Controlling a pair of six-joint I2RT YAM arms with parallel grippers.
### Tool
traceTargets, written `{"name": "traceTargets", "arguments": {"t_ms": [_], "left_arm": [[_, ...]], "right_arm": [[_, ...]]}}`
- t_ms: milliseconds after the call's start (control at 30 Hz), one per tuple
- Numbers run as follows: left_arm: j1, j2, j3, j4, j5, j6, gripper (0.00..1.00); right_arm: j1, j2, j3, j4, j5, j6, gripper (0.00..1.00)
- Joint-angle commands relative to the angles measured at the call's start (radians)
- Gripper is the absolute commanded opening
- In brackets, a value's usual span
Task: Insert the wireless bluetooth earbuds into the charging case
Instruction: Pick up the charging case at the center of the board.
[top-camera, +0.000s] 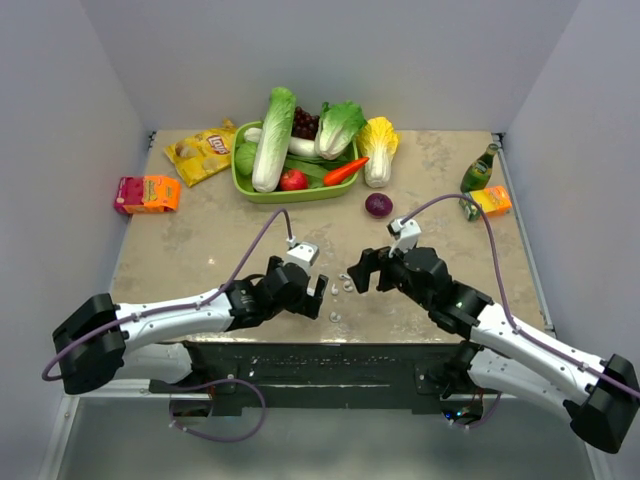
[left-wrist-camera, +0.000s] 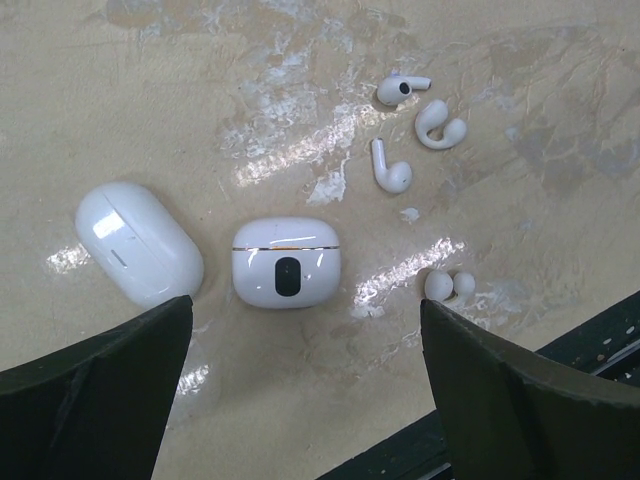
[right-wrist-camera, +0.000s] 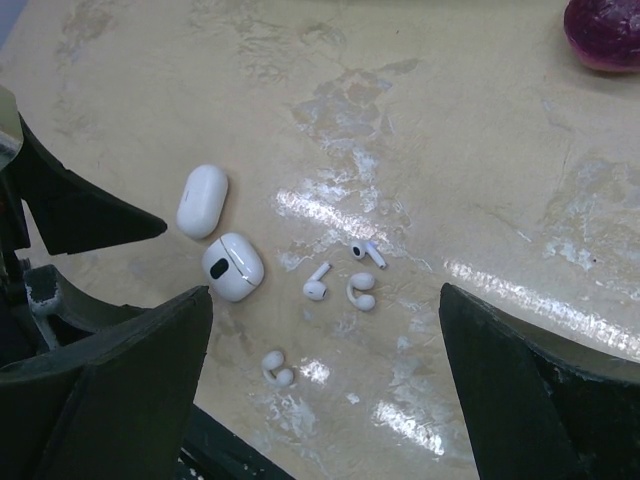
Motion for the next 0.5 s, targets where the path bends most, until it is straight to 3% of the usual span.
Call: {"name": "traceTargets", "arguments": {"t_ms": [0, 300, 467], "left_arm": [[-0.005, 0.01, 0.041, 0.028, -0.02, 0.039, 1.0], [-0.005, -0.04, -0.047, 0.142, -0.087, 0.055, 1.0], [-0.004, 0.038, -0.013, 0.07, -0.04, 0.075, 0.98]], "right_arm": [[0.0, -0.014, 0.02, -0.014, 0.004, -0.017, 0.98], [0.0, -0.041, 0.013, -0.022, 0.017, -0.019, 0.98], [0.0, -0.04, 0.013, -0.02, 0.016, -0.02, 0.98]]}}
